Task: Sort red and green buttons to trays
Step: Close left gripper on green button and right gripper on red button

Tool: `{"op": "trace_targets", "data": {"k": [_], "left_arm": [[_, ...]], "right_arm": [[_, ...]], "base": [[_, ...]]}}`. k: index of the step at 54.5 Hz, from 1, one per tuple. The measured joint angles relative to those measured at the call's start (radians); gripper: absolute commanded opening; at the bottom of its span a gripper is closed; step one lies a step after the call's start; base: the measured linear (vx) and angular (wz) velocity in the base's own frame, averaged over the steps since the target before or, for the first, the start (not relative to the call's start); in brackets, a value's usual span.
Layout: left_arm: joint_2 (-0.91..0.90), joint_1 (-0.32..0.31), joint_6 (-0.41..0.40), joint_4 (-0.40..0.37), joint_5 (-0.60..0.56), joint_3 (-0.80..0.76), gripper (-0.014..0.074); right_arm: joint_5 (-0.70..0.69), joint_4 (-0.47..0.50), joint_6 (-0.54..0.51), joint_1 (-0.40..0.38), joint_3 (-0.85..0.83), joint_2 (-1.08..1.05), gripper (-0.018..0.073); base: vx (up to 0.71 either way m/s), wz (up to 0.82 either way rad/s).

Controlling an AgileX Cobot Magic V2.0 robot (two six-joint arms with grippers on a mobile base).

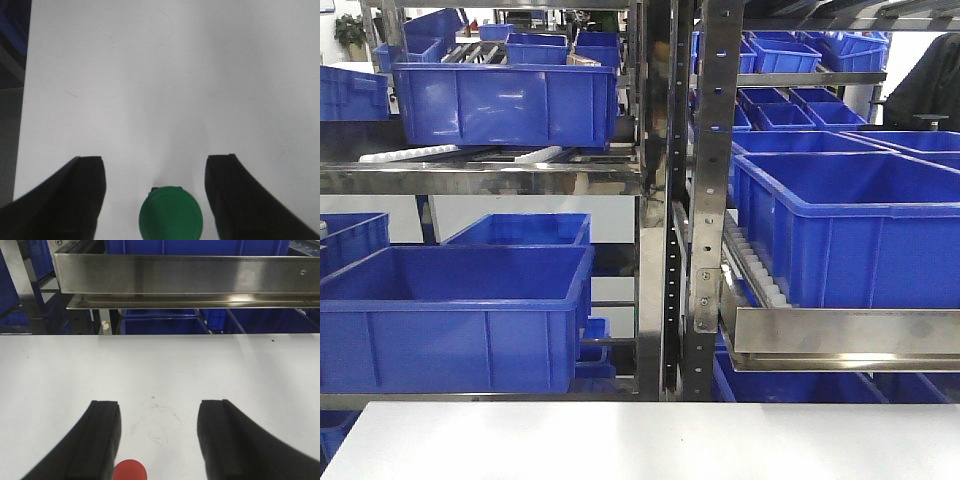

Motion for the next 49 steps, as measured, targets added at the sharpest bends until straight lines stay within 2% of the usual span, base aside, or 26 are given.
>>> {"op": "trace_targets", "data": {"k": [7, 16, 49], "left_arm": [[0.036, 0.000, 0.000, -0.039, 0.008, -0.012, 0.0556], [0.065, 0.000, 0.000, -0.049, 0.044, -0.012, 0.0556], [0.201, 0.000, 0.001, -0.018, 0.022, -0.012, 0.0556]], "right_arm": [[0.000, 0.000, 0.000, 0.000, 0.000, 0.000, 0.0428], [0.014, 0.000, 0.000, 0.000, 0.000, 0.000, 0.0428], [0.043, 0.000, 0.000, 0.000, 0.000, 0.000, 0.0427]], "base": [[0.00, 0.00], [0.00, 0.00], [0.00, 0.00]]}}
